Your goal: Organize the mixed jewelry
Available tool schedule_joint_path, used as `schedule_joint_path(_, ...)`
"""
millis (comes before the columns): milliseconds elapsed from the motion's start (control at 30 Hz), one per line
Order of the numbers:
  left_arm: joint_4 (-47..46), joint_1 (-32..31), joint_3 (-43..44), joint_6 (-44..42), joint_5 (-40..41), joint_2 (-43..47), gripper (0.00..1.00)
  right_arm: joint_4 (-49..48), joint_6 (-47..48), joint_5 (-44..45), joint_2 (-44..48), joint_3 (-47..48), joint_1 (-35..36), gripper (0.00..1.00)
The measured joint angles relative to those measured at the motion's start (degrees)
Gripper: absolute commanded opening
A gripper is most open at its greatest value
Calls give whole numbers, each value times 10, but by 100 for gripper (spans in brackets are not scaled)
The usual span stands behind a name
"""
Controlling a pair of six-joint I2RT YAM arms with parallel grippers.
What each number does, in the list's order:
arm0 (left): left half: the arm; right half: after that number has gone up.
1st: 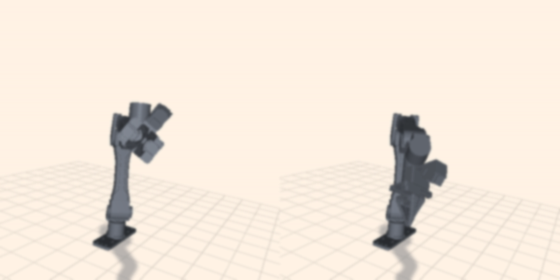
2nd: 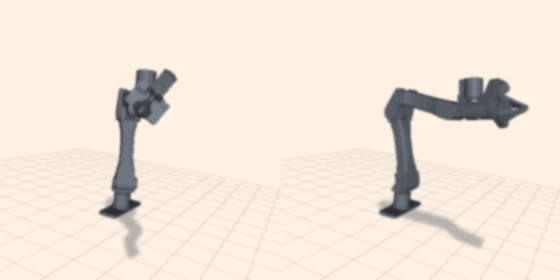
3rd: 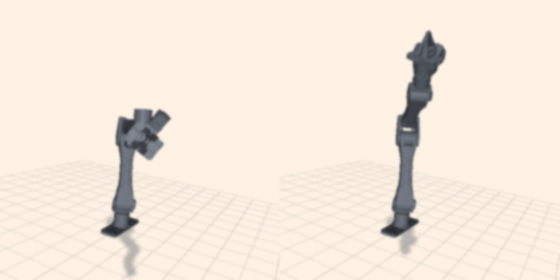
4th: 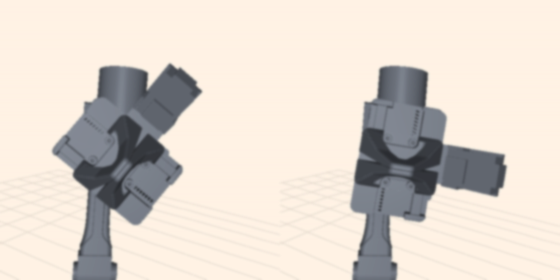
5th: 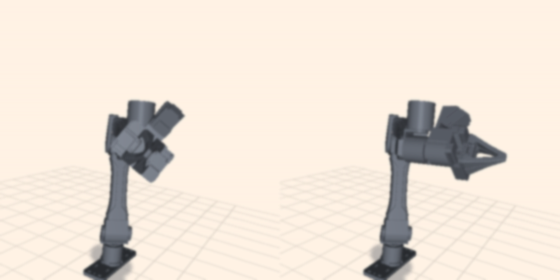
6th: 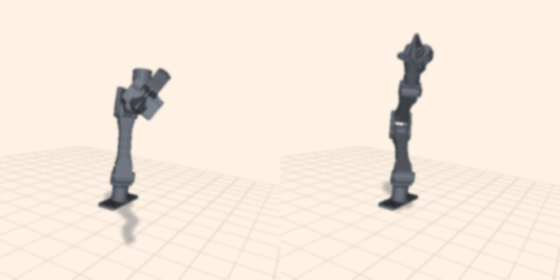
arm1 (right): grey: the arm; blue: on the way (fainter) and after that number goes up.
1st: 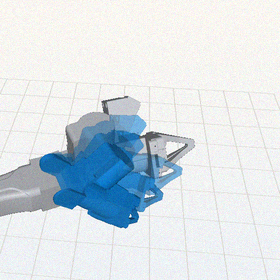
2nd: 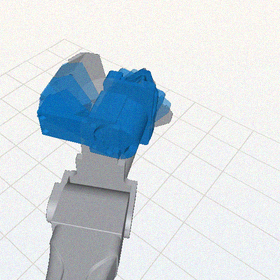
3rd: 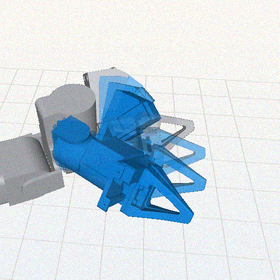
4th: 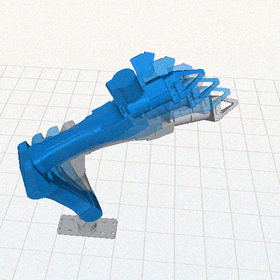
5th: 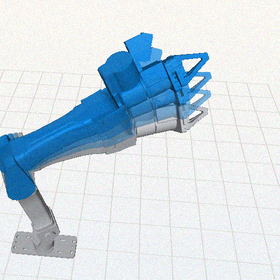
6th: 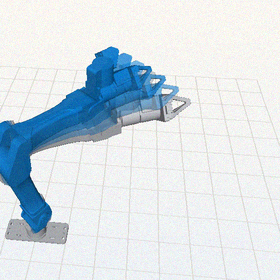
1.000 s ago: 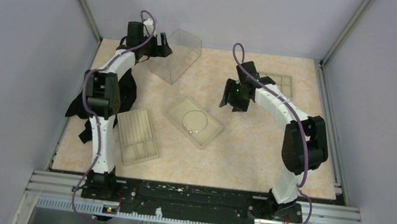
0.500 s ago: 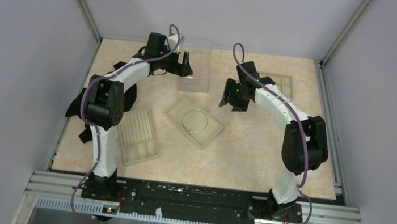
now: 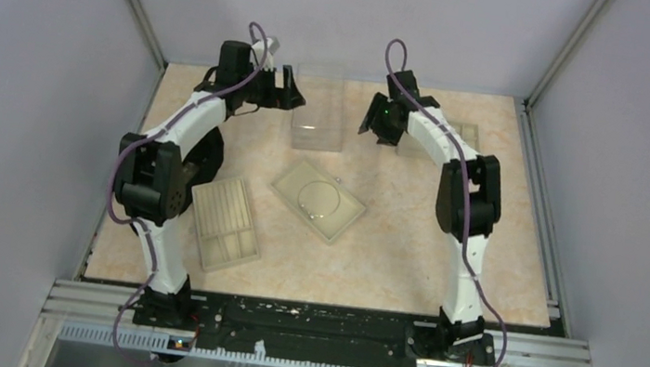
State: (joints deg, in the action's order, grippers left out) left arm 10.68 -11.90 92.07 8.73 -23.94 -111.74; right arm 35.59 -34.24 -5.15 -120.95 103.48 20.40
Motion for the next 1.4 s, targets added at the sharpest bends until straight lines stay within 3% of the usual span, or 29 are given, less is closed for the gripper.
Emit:
schedule_joint_path(233,-17,22,-14,61,-19,-2,98,-4,-28,-45,-127,109,-3,56)
schedule_joint_path(433,-16,24,-11,76,-32,-26,98,-13,-27,-100,-144,116,23,56)
schedule_joint_path(667,-17,30,-11,82,-40,-36,98,-64,-18,-155,-87,-4,89,55)
schedule_joint_path(800,-17,37,-11,82,-41,-36,98,-58,-3,-171,-71,-18,115,55)
schedule_joint_path(1067,-10,43,-11,82,-31,-27,99,-12,72,-118,40,-52,97,58)
schedule_joint_path(1200,3,43,-17,82,-18,14,98,9,135,-88,88,-79,91,58)
schedule_joint_path(1400,21,43,-86,82,8,142,98,44,224,-53,92,-132,99,57)
